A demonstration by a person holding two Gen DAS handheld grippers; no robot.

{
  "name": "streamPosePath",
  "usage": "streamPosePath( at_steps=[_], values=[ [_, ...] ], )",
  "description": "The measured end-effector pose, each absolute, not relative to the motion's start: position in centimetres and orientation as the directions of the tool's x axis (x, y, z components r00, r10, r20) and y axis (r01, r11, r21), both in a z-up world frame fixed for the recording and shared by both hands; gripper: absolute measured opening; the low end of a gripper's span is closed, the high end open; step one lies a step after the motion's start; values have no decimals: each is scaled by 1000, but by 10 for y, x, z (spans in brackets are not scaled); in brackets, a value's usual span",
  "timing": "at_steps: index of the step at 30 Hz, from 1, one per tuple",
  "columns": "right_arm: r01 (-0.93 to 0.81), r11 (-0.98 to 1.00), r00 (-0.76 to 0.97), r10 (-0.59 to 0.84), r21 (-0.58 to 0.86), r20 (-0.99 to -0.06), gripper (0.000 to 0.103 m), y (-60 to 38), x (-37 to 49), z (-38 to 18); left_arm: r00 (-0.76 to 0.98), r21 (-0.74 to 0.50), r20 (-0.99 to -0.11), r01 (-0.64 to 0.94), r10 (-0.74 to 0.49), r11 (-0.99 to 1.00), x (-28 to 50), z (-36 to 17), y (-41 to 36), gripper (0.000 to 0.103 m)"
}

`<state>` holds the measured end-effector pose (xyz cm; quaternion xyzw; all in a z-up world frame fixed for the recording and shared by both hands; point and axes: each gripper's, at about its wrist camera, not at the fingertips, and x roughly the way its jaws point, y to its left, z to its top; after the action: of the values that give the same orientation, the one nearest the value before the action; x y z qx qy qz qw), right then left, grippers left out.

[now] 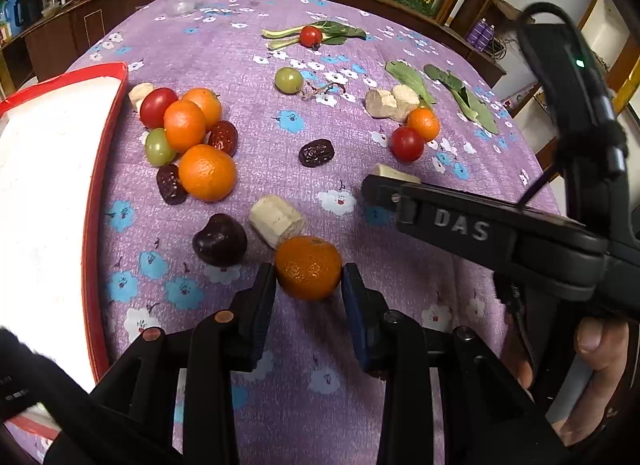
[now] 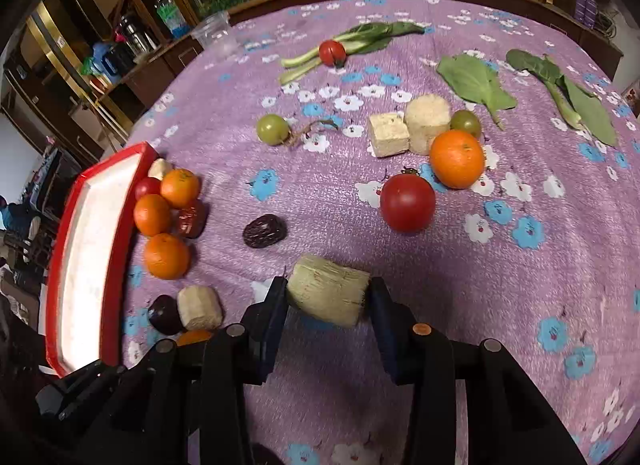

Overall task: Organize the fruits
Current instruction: 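Grasp the mandarin orange with the left tool while the right tool grasps the white cylindrical chunk, then carry the orange with the left tool into the red-rimmed tray while the right tool drops the chunk there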

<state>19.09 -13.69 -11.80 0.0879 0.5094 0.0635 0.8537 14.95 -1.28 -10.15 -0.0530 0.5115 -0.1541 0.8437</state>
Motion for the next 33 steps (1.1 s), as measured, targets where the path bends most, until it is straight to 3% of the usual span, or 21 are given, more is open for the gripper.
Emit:
streamPosePath(
  at_steps=[11, 17, 25, 33],
  values=[
    [-105, 967, 548, 252, 234, -797, 41, -110, 134, -65, 479, -276, -818, 159, -318, 948, 116, -65, 29, 31],
    [-197, 952, 555, 307, 236, -773, 41, -69, 112, -41, 543, -214, -808, 92, -229, 972, 101, -38, 77, 31],
    [-332, 913, 444, 373, 237, -815, 41, 5, 107, -51, 497, -142, -860, -10, -118, 990, 102, -52, 141, 31],
    [-407, 887, 382, 383, 219, -841, 41, 62, 107, -74, 464, -147, -881, -87, -90, 985, 108, -73, 181, 31]
  ],
)
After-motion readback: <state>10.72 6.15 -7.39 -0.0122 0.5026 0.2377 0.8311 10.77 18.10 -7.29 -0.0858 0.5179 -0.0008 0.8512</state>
